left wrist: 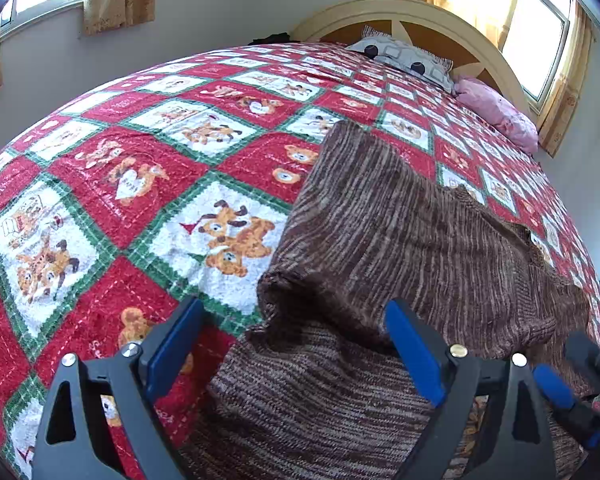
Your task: Fold small clothes
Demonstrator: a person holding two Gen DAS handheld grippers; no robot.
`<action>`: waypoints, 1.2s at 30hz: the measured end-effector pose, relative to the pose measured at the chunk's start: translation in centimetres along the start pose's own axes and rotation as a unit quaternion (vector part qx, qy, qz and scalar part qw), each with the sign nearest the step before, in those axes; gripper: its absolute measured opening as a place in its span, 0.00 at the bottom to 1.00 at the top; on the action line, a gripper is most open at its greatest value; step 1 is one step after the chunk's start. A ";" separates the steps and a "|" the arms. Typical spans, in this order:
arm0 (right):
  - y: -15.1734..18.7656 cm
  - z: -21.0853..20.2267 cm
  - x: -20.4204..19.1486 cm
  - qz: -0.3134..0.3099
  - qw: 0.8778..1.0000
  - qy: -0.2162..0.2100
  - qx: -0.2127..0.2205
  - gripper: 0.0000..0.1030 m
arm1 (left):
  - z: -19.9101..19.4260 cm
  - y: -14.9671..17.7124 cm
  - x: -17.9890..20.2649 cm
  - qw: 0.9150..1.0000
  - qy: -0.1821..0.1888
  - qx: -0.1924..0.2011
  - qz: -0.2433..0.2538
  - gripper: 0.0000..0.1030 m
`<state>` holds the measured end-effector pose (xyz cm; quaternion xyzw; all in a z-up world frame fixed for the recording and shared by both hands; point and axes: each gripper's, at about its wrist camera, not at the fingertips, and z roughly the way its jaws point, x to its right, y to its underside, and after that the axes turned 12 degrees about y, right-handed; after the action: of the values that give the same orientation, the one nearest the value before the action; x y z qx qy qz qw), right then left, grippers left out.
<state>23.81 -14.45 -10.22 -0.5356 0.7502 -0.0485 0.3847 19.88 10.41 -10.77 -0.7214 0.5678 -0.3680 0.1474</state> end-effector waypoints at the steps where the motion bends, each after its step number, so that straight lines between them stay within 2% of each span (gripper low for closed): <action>1: -0.7 0.3 0.2 0.007 1.000 0.004 0.002 0.77 | 0.0 0.0 0.0 1.000 0.000 0.000 0.000 0.92; 3: -1.7 1.8 0.3 0.014 1.000 0.001 -0.019 0.76 | 0.0 0.0 0.0 1.000 -0.002 -0.001 0.002 0.92; 4: -1.9 2.6 0.2 0.016 0.999 0.004 -0.034 0.72 | 0.0 0.0 0.1 1.000 -0.003 -0.002 0.003 0.93; 7: -2.1 3.1 -1.3 -0.038 0.997 0.064 -0.019 0.19 | 0.1 0.0 0.1 1.000 0.000 -0.002 0.003 0.95; 8: -2.0 3.3 -1.5 -0.048 0.996 0.064 -0.025 0.08 | 0.0 0.0 0.1 1.000 0.002 -0.002 0.003 0.95; 12: -1.1 1.6 -1.8 -0.081 0.994 0.072 0.014 0.08 | -0.1 0.0 0.0 1.000 0.007 0.000 -0.001 0.95; 15: 0.0 0.2 -1.5 -0.108 0.989 0.094 0.040 0.08 | -0.1 0.0 0.0 1.000 0.005 -0.001 0.001 0.95; 17: 0.2 1.6 -0.9 -0.104 0.989 0.101 0.019 0.08 | 0.0 0.0 0.1 1.000 0.000 -0.004 0.004 0.95; 19: 0.4 1.8 0.0 -0.094 0.991 0.085 0.033 0.08 | 0.1 0.1 0.2 1.000 -0.007 -0.007 0.009 0.95; 23: -0.1 1.9 0.8 -0.084 0.994 0.070 0.028 0.11 | 0.6 0.1 0.7 0.999 -0.031 -0.019 0.022 0.95; 25: -0.5 1.7 1.4 -0.068 0.996 0.059 0.014 0.13 | 0.8 0.1 1.0 0.998 -0.045 -0.023 0.031 0.96; 27: -0.5 0.6 1.9 -0.052 0.997 0.058 -0.005 0.16 | 0.7 0.1 0.9 0.999 -0.038 -0.022 0.027 0.96; 29: -0.1 -1.9 2.8 -0.049 0.996 0.078 0.003 0.18 | 0.5 0.2 0.9 0.999 -0.023 -0.021 0.024 0.96; 31: 0.7 -6.0 4.1 -0.064 0.990 0.116 0.047 0.18 | -0.1 0.4 0.6 1.000 0.000 -0.020 0.025 0.96; 33: 1.2 -10.2 5.9 -0.070 0.984 0.135 0.092 0.18 | -1.4 1.0 -0.1 0.999 0.037 -0.018 0.030 0.96; 36: 2.2 -16.5 9.1 -0.067 0.975 0.165 0.135 0.19 | -3.5 2.0 -1.5 0.997 0.066 -0.021 0.044 0.96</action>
<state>10.49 -26.80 -4.54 -0.5125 0.7523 -0.2621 0.3205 15.91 11.88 -10.21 -0.6729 0.6150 -0.3959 0.1109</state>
